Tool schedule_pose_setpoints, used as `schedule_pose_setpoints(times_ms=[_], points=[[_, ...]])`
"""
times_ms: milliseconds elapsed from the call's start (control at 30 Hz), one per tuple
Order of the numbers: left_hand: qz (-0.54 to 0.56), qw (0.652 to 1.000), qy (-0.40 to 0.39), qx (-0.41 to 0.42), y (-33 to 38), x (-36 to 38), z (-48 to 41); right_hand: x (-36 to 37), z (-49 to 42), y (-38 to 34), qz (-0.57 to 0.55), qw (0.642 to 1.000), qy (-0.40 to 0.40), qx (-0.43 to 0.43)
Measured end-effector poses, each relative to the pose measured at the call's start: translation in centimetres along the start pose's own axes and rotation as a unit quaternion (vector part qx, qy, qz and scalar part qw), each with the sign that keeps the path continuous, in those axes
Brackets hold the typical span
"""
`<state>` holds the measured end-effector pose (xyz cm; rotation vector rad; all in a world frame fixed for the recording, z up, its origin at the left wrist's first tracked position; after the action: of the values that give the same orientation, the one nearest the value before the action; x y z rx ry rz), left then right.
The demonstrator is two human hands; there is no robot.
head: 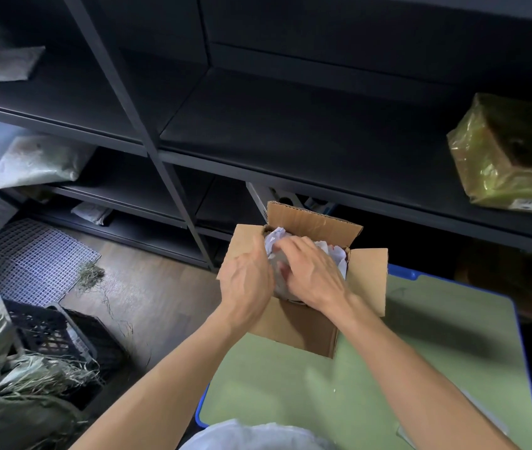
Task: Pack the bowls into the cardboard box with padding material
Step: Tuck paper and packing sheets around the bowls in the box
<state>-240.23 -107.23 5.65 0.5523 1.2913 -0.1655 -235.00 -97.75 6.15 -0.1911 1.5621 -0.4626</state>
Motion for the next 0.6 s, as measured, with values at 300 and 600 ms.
schedule_pose_setpoints(times_ms=[300, 600], points=[[-0.025, 0.995, 0.085, 0.047, -0.3, -0.5, 2.0, 2.1, -2.0, 0.5, 0.055, 0.997, -0.045, -0.003], [-0.058, 0.993, 0.057, 0.089, -0.9, 0.5, 3.2, 2.3, -2.2, 0.0, 0.056, 0.998, -0.025, -0.017]])
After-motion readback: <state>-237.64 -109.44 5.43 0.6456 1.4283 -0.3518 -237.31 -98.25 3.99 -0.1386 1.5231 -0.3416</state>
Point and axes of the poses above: each hand's wrist, its own z-axis away from the middle knuckle, its own x-axis out of the palm, y = z × x, the point moved 10 cm from there along -z, towards the middle knuckle, and after that the axes turned 5 degrees about -y, right-handed, at the moved point
